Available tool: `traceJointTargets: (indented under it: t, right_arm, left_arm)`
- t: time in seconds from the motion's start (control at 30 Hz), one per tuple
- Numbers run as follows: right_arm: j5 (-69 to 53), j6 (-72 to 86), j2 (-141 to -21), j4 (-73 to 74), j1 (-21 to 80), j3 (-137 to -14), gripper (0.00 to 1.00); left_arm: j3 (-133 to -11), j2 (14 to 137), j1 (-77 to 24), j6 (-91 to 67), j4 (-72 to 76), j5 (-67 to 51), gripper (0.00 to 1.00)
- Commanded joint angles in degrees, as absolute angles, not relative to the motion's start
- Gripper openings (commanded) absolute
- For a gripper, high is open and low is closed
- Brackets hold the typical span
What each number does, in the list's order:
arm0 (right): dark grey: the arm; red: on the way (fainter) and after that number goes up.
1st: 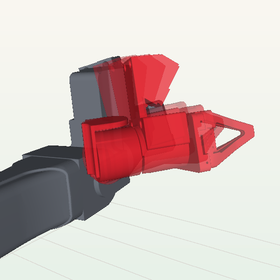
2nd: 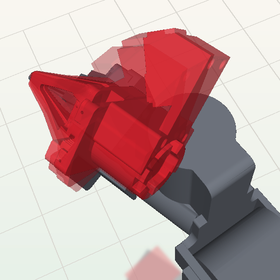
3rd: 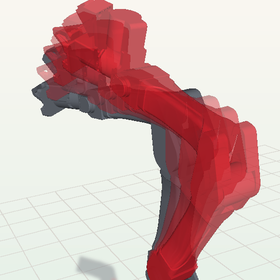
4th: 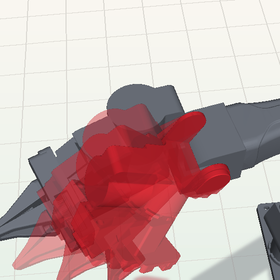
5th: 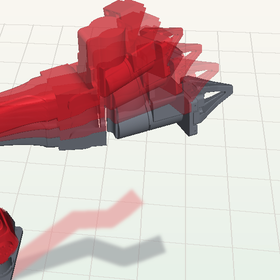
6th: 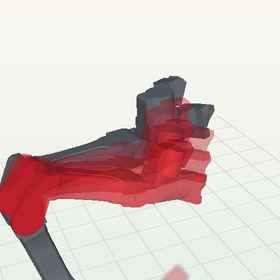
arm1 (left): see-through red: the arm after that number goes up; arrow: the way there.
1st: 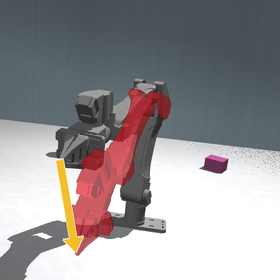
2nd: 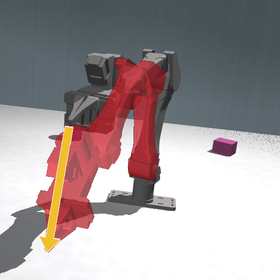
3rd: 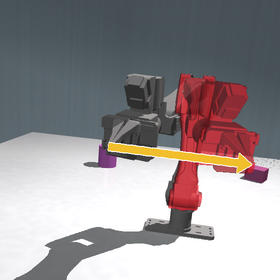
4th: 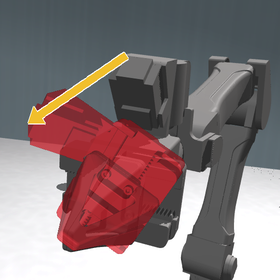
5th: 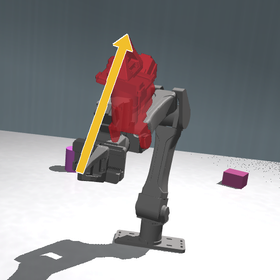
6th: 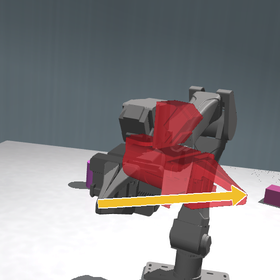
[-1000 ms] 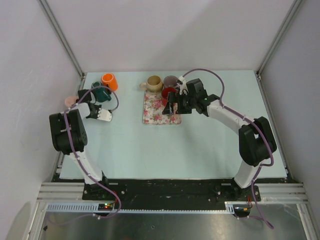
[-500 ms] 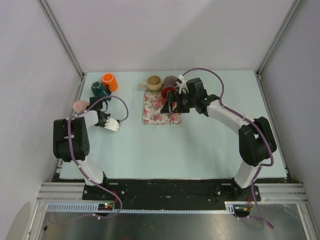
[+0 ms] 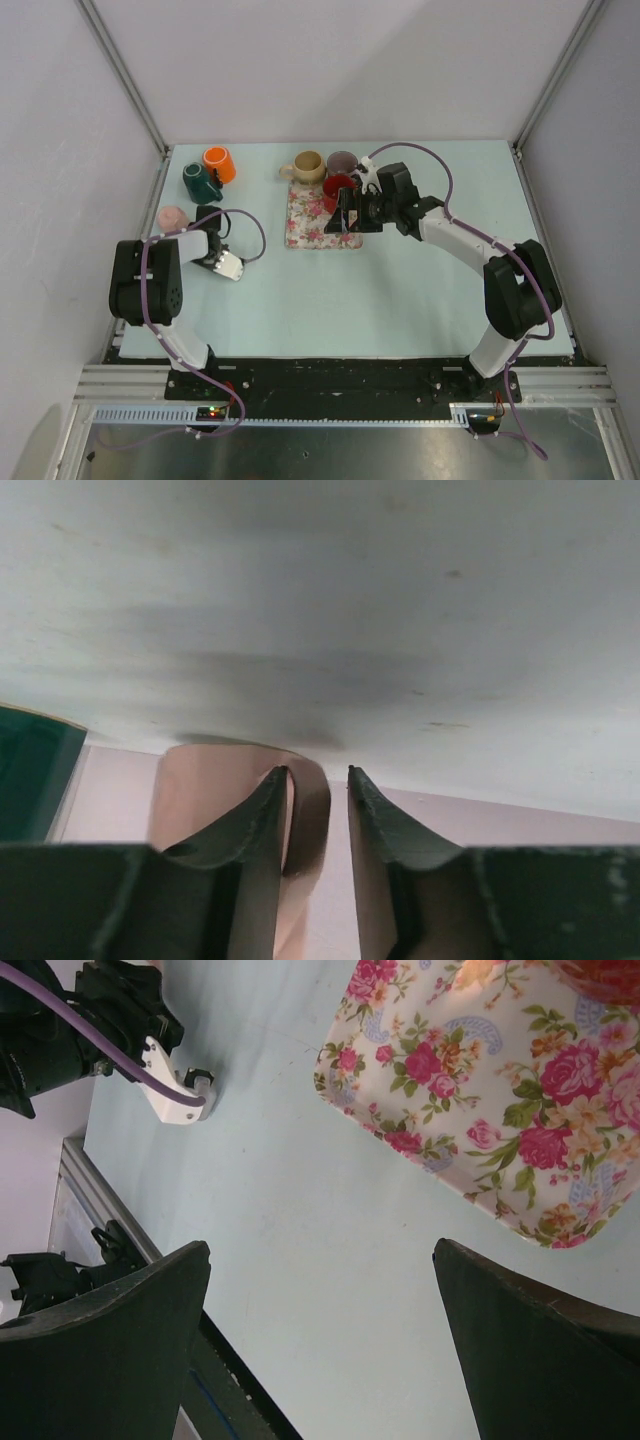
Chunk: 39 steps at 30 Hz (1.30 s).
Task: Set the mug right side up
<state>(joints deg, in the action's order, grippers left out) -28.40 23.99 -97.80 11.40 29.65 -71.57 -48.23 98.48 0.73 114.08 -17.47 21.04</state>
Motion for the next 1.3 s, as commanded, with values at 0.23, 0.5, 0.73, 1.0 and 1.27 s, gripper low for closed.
traceJointTargets:
  t: [0.23,0.5,0.73,1.0,1.27]
  right_arm:
    - [-28.88,24.19,-92.88,8.7,28.96,-69.54,0.99]
    - [-29.86,24.86,-93.23,7.96,28.79,-69.52,0.99]
    - [-31.07,25.88,-93.08,6.47,28.8,-69.52,0.99]
    - [-31.73,26.61,-93.01,5.52,28.98,-69.53,0.99]
    - [-32.29,26.28,-92.71,6.35,28.96,-69.52,1.0]
  left_arm:
    - [-50.9,98.13,0.53,152.33,-20.14,22.08,0.64]
    - [-55.58,96.72,1.89,154.83,-20.55,18.6,0.67]
    - [-53.25,92.29,3.53,153.14,-22.74,12.86,0.75]
    - [-60.74,85.52,-1.15,110.32,-22.91,-6.58,0.76]
    - [-72.98,80.81,-2.11,29.47,-23.45,2.6,0.75]
